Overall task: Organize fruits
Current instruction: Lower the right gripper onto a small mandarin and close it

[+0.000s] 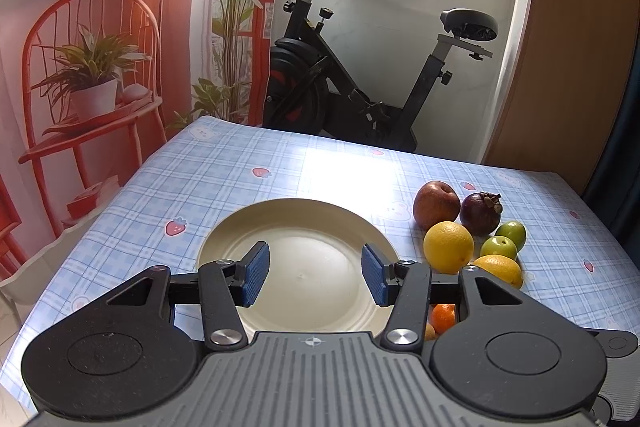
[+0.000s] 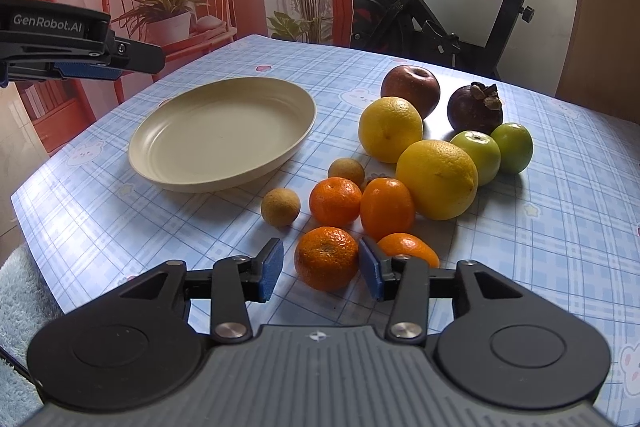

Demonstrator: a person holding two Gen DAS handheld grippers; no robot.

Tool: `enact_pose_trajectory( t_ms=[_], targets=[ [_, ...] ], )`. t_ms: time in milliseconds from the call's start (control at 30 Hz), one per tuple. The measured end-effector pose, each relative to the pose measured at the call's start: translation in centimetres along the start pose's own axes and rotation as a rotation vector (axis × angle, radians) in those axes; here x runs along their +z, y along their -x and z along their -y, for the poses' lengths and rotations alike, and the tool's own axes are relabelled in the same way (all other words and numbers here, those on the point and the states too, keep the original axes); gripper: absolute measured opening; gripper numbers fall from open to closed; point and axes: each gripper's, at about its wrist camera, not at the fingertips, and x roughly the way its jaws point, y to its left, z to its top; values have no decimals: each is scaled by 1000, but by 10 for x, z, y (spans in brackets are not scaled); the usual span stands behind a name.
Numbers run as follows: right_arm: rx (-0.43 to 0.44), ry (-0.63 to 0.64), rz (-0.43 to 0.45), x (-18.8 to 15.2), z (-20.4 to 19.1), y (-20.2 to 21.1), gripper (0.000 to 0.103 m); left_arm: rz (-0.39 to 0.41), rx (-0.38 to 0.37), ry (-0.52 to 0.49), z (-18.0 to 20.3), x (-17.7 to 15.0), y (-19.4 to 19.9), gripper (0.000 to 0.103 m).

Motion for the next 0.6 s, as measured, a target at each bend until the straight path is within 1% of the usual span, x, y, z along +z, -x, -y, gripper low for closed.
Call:
enact_pose_trajectory(
  t_ms=[200, 267, 367, 500, 600],
  targets=[
    [-28, 16, -9, -2, -1, -5, 44, -11, -8, -7, 0, 0, -2, 54],
    [-19, -7, -27, -4, 3, -8, 44, -16, -5, -13, 0, 0, -2, 54],
    [-2, -44, -22, -5, 9, -8, 40, -22, -1, -20, 1, 0, -3, 54],
    [8, -60, 3, -2, 11, -4, 40, -25, 0, -29, 3, 0, -4, 54],
    [14, -59, 4, -2, 12, -4, 41, -29, -1, -35, 5, -1, -5, 54]
  ],
)
